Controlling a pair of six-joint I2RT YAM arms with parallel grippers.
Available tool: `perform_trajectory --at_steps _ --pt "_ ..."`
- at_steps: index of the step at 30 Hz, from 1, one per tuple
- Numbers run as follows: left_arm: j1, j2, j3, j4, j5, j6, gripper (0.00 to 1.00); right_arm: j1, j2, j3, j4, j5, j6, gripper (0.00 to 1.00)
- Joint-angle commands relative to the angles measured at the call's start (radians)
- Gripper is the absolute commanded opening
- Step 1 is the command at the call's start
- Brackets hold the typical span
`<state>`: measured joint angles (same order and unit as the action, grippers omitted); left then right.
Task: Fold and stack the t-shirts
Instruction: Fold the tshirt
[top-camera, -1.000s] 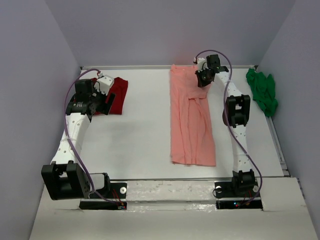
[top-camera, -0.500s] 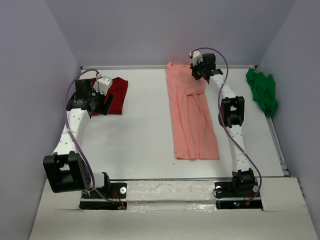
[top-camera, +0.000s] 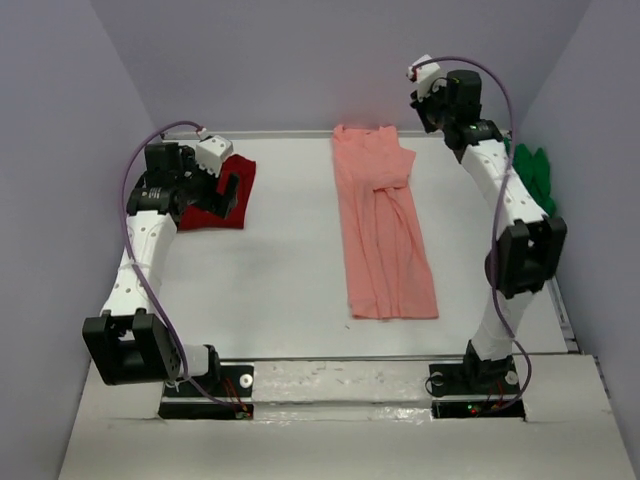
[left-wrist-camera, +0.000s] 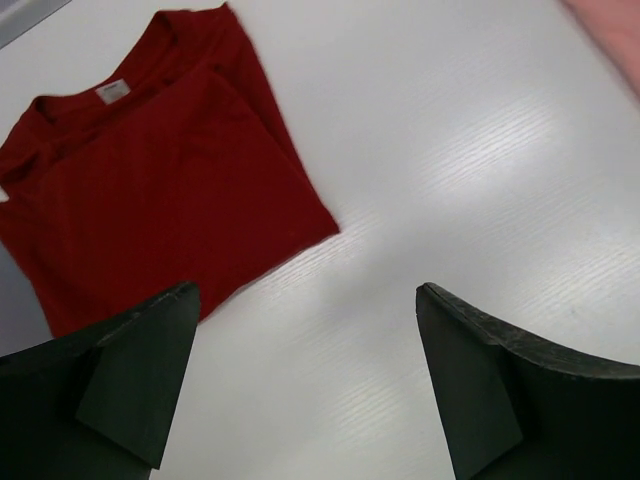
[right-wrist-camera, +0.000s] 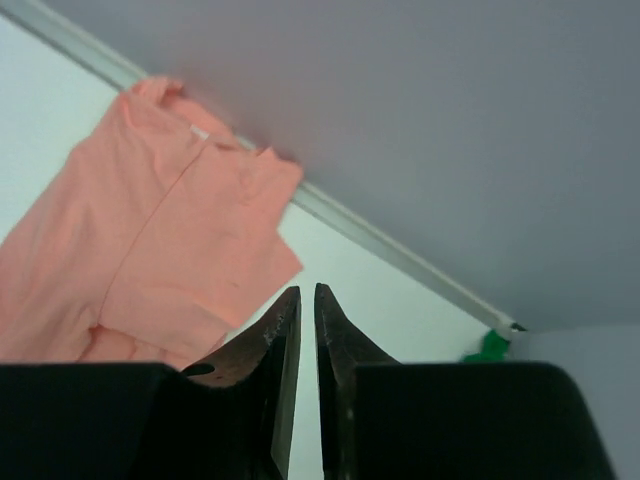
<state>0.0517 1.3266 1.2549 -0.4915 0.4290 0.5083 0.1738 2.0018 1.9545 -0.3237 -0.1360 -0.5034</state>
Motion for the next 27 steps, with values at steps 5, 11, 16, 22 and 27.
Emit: perform_trajectory --at_steps 5,11,16,22,27 --pt "-0.165 -0.046 -0.018 -0.01 0.213 0.01 0.99 0.003 -0.415 -0.305 -0.211 0.116 0.034 0.0" --pt "-0.315 0.04 0.018 -0.007 0.237 0.013 0.95 0.003 -0.584 -0.584 -0.326 -0.002 0.126 0.0" --pt "-0.45 0.247 0.164 -0.07 0.215 0.027 0.53 0.003 -0.517 -0.62 -0.46 -0.192 0.144 0.0" --pt "-0.562 0.469 0.369 -0.055 0.185 0.049 0.19 0.003 -0.433 -0.655 -0.534 -0.273 0.141 0.0" --pt "-0.605 0.646 0.484 0.079 0.107 0.024 0.05 0.003 -0.474 -0.738 -0.541 -0.324 0.129 0.0"
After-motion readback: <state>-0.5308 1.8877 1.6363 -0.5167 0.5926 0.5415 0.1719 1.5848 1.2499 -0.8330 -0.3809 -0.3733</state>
